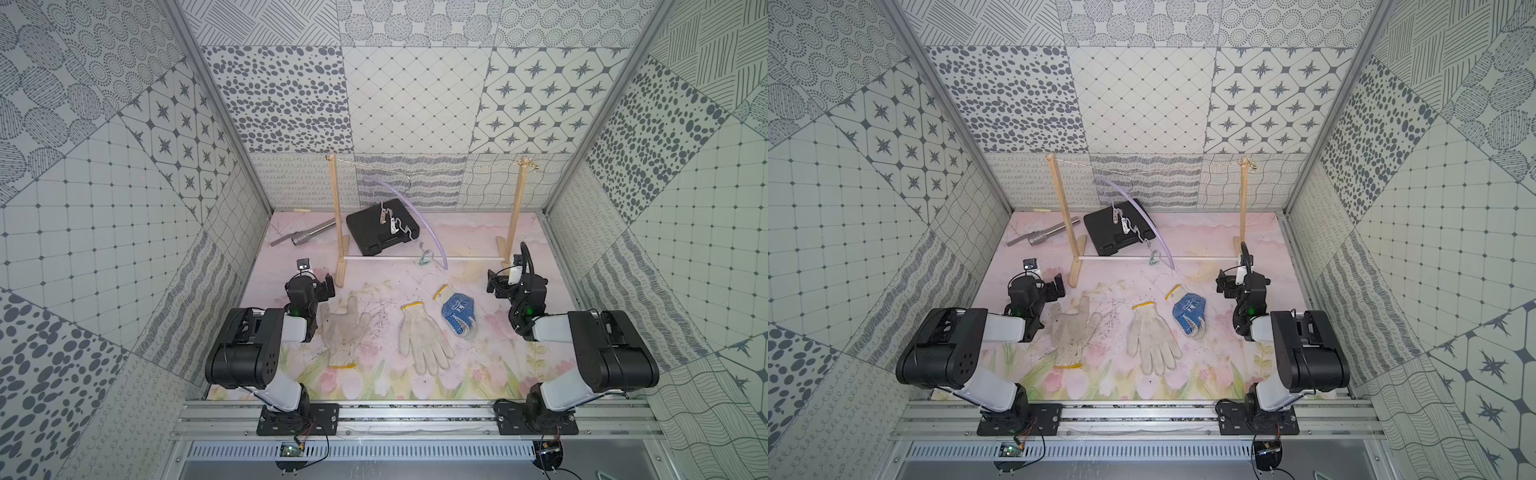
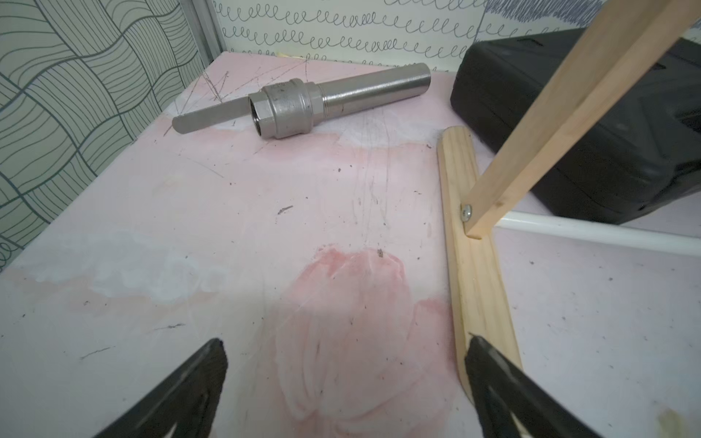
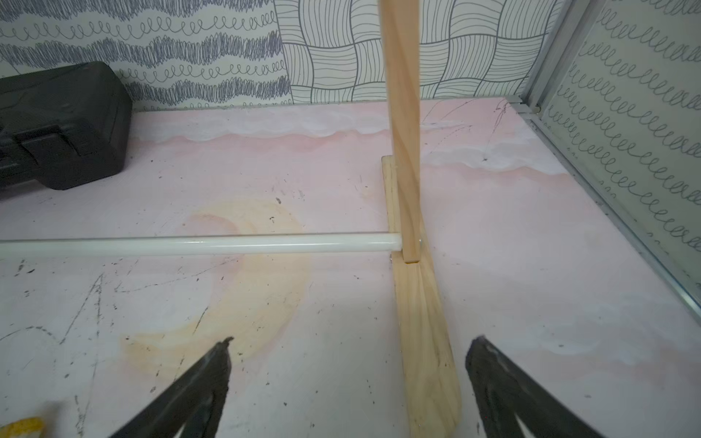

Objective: Clip the gloves onto a hanger to dry
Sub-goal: Pick up the glove from the center of the board.

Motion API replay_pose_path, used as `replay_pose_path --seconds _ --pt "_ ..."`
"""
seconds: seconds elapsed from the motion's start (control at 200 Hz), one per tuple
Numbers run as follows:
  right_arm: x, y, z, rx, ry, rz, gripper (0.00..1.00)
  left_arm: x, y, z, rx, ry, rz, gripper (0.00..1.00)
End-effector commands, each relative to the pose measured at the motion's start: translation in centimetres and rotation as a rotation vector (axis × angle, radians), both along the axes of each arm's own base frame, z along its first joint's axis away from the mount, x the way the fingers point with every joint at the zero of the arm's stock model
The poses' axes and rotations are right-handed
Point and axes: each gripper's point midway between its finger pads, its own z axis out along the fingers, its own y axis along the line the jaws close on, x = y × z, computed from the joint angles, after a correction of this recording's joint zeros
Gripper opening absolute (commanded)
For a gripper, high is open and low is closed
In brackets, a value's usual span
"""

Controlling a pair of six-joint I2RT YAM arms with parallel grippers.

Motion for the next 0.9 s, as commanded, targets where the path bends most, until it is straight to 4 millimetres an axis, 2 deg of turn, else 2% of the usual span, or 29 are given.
replay_pose_path --seconds 0.0,0.67,0.76,0.896 --pt "0.7 0.3 1.2 -0.007 -0.042 0.012 0.99 0.6 -0.3 0.9 0.004 -0.035 -0.02 1.0" --pt "0.7 0.2 1.2 -0.005 -0.043 0.007 0.99 0.6 -0.3 1.0 0.004 -0.036 -0.022 1.0" --pt "0.5 -0.7 2.9 -0.005 -0.063 -0.051 0.97 0.6 -0.1 1.7 0.005 -0.05 -0.003 0.98" --pt "-1.3 -0.9 6.7 -0.005 -0.029 -0.108 0.94 -0.3 -0.9 5.7 0.053 -0.059 -0.008 0.95"
